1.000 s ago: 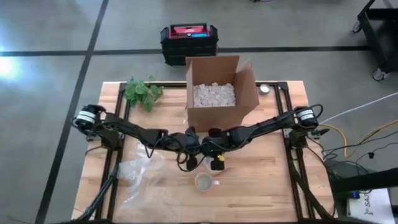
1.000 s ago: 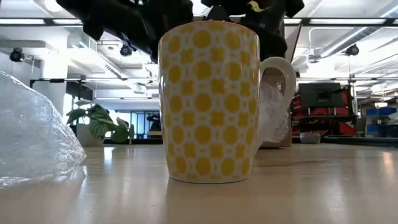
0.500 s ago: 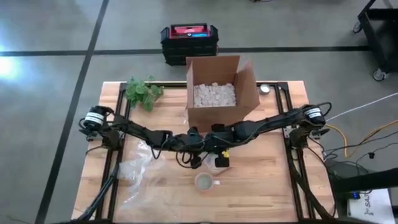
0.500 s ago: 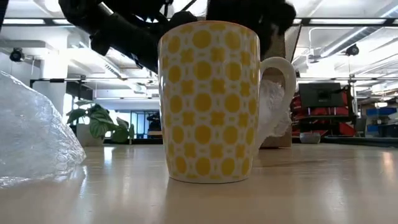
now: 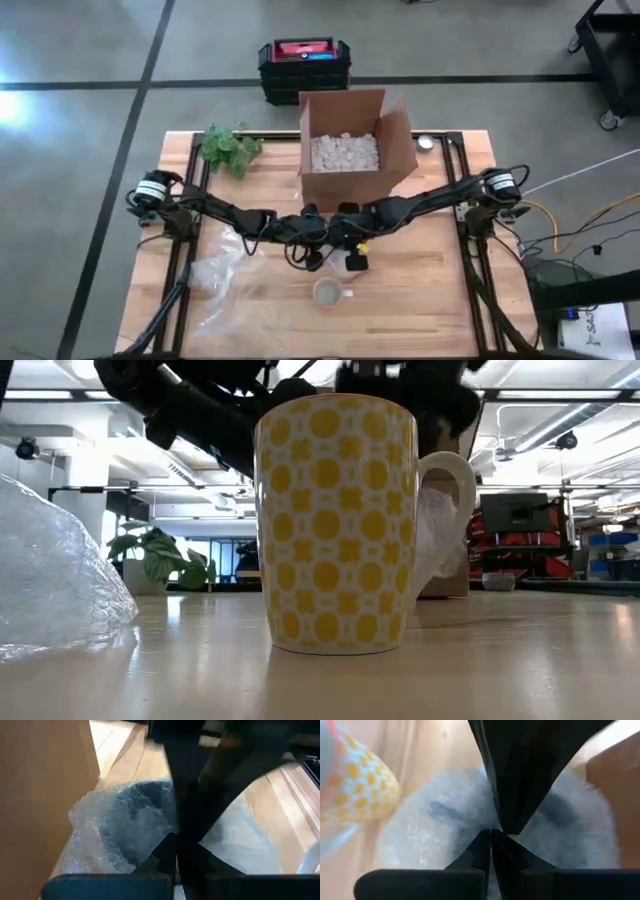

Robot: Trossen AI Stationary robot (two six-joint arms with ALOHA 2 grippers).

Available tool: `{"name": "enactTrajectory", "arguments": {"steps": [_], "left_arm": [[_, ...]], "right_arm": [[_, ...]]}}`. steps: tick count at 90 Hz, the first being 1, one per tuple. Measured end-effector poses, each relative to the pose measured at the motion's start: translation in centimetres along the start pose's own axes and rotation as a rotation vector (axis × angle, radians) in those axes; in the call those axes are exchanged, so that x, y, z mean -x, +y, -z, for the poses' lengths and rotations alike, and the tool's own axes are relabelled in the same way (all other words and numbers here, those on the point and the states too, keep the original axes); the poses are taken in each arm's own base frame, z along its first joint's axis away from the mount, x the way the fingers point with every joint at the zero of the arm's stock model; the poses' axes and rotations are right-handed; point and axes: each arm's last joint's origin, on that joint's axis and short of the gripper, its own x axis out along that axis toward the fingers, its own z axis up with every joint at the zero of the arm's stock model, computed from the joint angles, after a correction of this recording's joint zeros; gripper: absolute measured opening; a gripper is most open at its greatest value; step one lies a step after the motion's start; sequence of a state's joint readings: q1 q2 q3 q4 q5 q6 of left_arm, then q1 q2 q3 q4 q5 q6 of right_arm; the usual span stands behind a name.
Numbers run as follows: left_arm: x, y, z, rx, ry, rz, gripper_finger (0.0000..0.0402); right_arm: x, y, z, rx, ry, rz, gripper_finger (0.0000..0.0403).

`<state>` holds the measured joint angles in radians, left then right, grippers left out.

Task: Wrap mug
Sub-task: Wrap the purple mug with bubble wrap

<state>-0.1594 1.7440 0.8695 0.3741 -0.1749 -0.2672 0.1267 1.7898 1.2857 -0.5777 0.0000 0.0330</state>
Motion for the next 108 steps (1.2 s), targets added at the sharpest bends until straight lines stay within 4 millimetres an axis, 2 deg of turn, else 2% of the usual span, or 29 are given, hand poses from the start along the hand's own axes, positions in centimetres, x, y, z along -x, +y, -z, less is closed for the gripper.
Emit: {"name": "enactTrajectory", "arguments": {"steps": [22, 41, 54, 65, 74, 87, 102, 108], "left_arm": [[1.3, -0.1, -1.0, -0.006, -0.015, 0.013, 0.0000], [4.9, -0.2, -3.3, 0.021, -0.033, 0.024, 0.0000], [6.5, 0.0, -2.5, 0.053, 0.091, -0.008, 0.0000], [6.0, 0.7, 0.1, 0.070, 0.187, -0.051, 0.0000], [4.7, 0.9, 1.8, 0.053, 0.152, -0.065, 0.0000], [3.2, 0.5, 1.1, 0.031, -0.024, -0.020, 0.0000], [3.0, -0.1, -0.7, -0.034, -0.068, -0.001, 0.0000], [3.0, -0.1, -0.9, -0.043, -0.075, 0.004, 0.0000]], "right_arm": [[-2.7, -0.8, 0.5, -0.010, 0.019, 0.007, 0.0002], [-2.6, -0.7, 0.3, -0.010, 0.002, 0.008, 0.0002], [-2.5, -0.7, 0.1, 0.004, -0.005, 0.008, 0.0002], [-2.5, -0.7, 0.1, 0.015, -0.008, 0.007, 0.0002], [-2.5, -0.7, 0.0, 0.017, -0.009, 0.007, 0.0002], [-2.5, -0.7, 0.0, 0.018, -0.013, 0.006, 0.0002], [-2.6, -0.6, 0.1, 0.019, -0.005, 0.007, 0.0002], [-2.6, -0.6, 0.1, 0.020, -0.009, 0.006, 0.0002]]}}
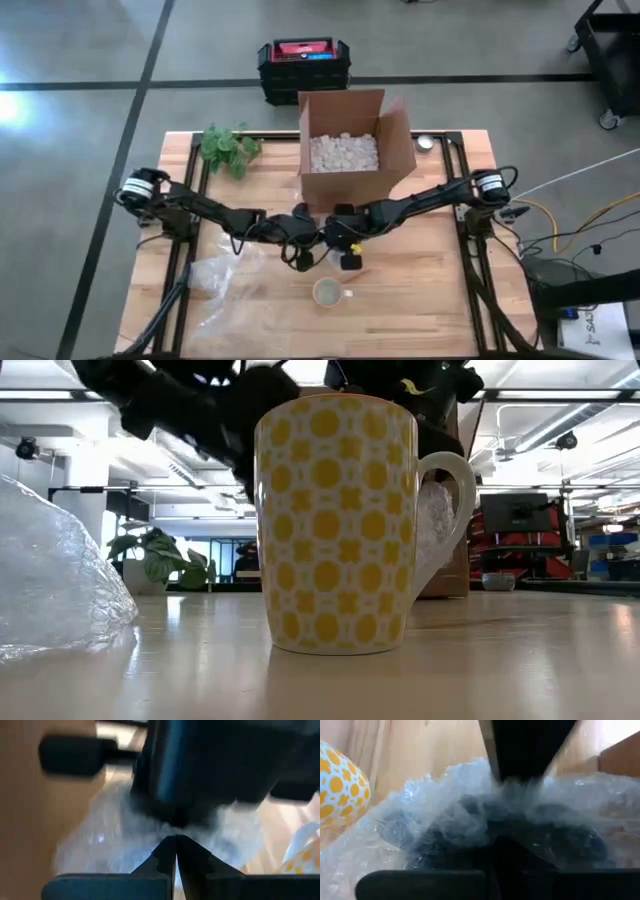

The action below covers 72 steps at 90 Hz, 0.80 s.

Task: Wrap mug
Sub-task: Wrap the purple mug with bubble wrap

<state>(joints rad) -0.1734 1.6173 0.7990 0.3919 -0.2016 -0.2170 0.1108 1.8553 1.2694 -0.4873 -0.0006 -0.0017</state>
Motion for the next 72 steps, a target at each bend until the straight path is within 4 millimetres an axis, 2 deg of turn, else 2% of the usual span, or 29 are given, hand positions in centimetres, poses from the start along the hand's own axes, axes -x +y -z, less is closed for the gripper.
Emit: {"name": "enactTrajectory", "arguments": {"steps": [35, 44, 58, 72], "left_arm": [[-2.7, 0.3, 2.3, 0.009, 0.004, -0.021, 0.0000], [-2.9, 0.2, 2.4, 0.009, 0.008, -0.014, 0.0000], [-2.6, 0.2, 2.1, 0.011, 0.003, -0.007, 0.0000], [-2.6, 0.2, 2.0, 0.013, -0.006, -0.004, 0.0000]], "right_arm": [[0.5, -0.1, -0.2, -0.001, 0.027, 0.001, 0.0002], [2.2, -0.2, -0.7, 0.010, 0.049, 0.002, 0.0002], [6.1, -0.5, -1.6, 0.005, -0.012, 0.012, 0.0002], [6.9, -0.8, -2.3, -0.010, -0.091, 0.093, 0.0002]]}}
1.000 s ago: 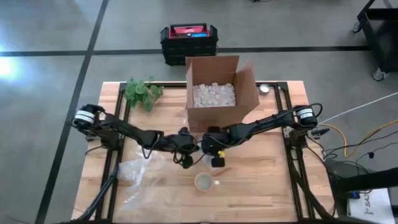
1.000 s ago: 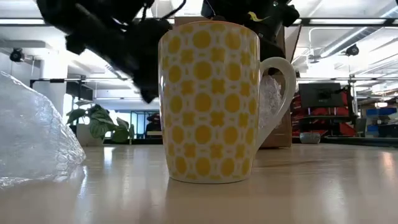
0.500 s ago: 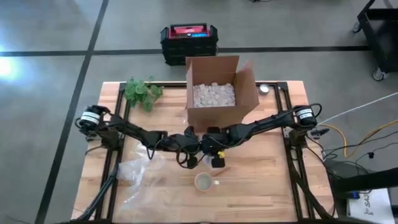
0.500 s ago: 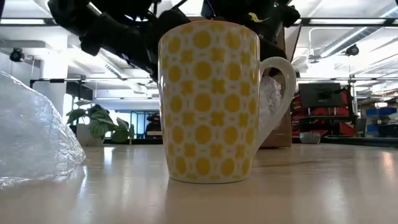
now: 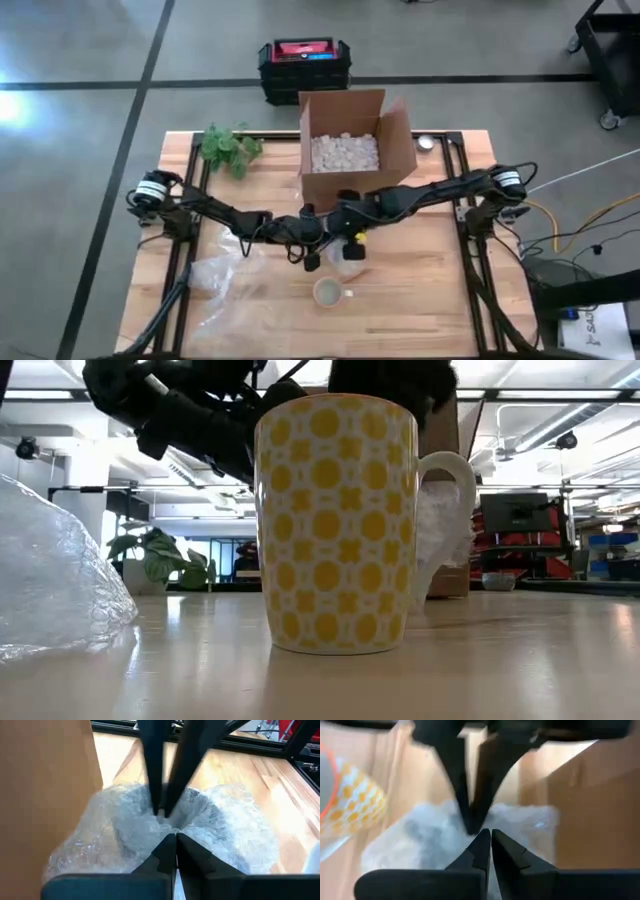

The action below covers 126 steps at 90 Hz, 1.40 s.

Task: Wrap mug
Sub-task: Wrap the purple mug with bubble wrap

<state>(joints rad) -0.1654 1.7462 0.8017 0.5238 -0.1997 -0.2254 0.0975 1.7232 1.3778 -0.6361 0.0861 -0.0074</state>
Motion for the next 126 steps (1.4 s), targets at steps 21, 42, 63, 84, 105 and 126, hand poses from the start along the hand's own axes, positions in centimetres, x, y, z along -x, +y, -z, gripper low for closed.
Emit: {"name": "enactTrajectory", "arguments": {"steps": [21, 42, 63, 84, 105, 126], "left_arm": [[0.0, 0.0, 0.1, 0.000, 0.001, 0.000, 0.0000], [0.0, 0.0, 0.1, -0.001, 0.005, 0.001, 0.0000], [0.0, 0.0, 0.2, -0.001, 0.007, 0.007, 0.0000], [0.0, 0.0, 0.1, -0.003, 0.001, 0.007, 0.0000], [0.0, 0.0, 0.0, -0.003, -0.005, 0.000, 0.0000], [0.0, 0.0, 0.1, -0.003, -0.005, 0.000, 0.0000]], "right_arm": [[-4.2, 0.4, 1.6, -0.005, 0.101, 0.005, 0.0002], [-7.4, 0.7, 2.9, -0.025, 0.160, 0.009, 0.0002], [-7.6, 0.7, 2.9, -0.020, 0.150, -0.001, 0.0002], [-7.1, 0.8, 2.8, -0.046, 0.145, -0.012, 0.0002], [-1.4, 0.4, 1.9, -0.052, 0.055, -0.025, 0.0002], [2.3, 0.1, 3.4, -0.079, 0.116, -0.015, 0.0002]]}}
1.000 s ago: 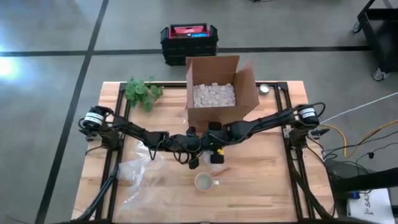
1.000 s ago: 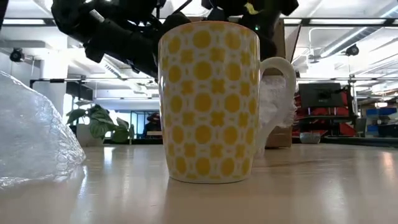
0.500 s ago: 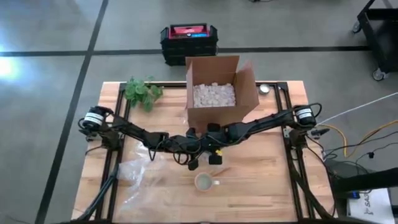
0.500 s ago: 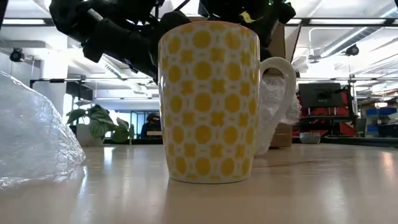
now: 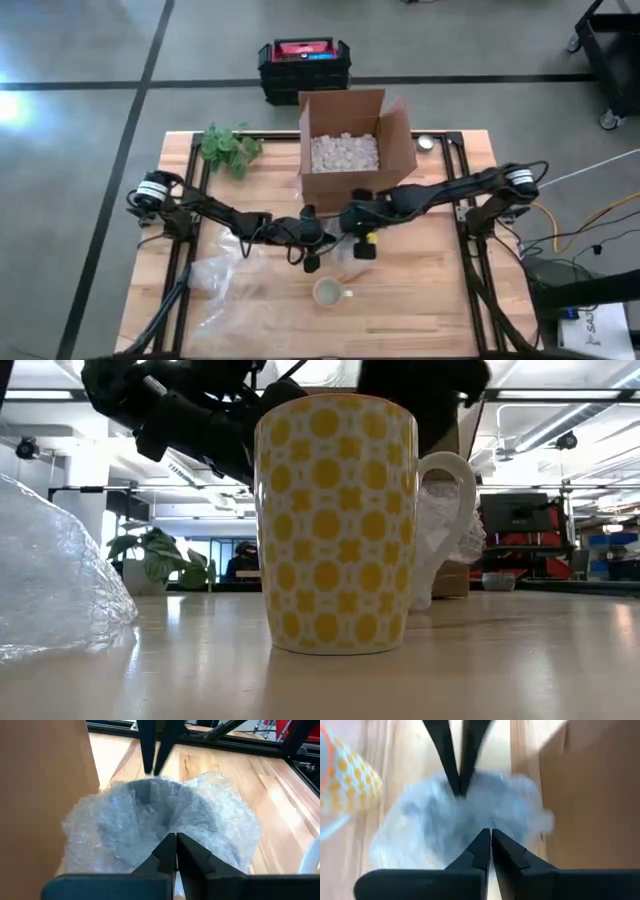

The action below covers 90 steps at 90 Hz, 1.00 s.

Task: Wrap mug
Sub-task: Wrap the purple mug with bubble wrap

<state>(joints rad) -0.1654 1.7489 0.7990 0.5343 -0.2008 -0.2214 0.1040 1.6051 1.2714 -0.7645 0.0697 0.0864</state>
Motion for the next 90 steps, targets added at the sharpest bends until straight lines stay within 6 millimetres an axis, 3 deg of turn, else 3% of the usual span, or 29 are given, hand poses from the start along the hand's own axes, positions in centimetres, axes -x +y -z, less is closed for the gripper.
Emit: {"name": "enactTrajectory", "arguments": {"steps": [16, 74, 90], "left_arm": [[0.0, 0.0, 0.0, 0.001, -0.004, 0.000, 0.0000], [0.0, 0.0, -0.2, -0.002, -0.015, 0.004, 0.0000], [1.1, 0.0, -1.1, -0.007, -0.019, 0.006, 0.0000]], "right_arm": [[-2.4, 0.0, 1.4, -0.004, 0.049, 0.025, 0.0002], [-8.4, 0.9, 0.2, 0.041, 0.033, -0.041, 0.0002], [-8.5, 1.0, 0.2, 0.044, 0.041, -0.049, 0.0002]]}}
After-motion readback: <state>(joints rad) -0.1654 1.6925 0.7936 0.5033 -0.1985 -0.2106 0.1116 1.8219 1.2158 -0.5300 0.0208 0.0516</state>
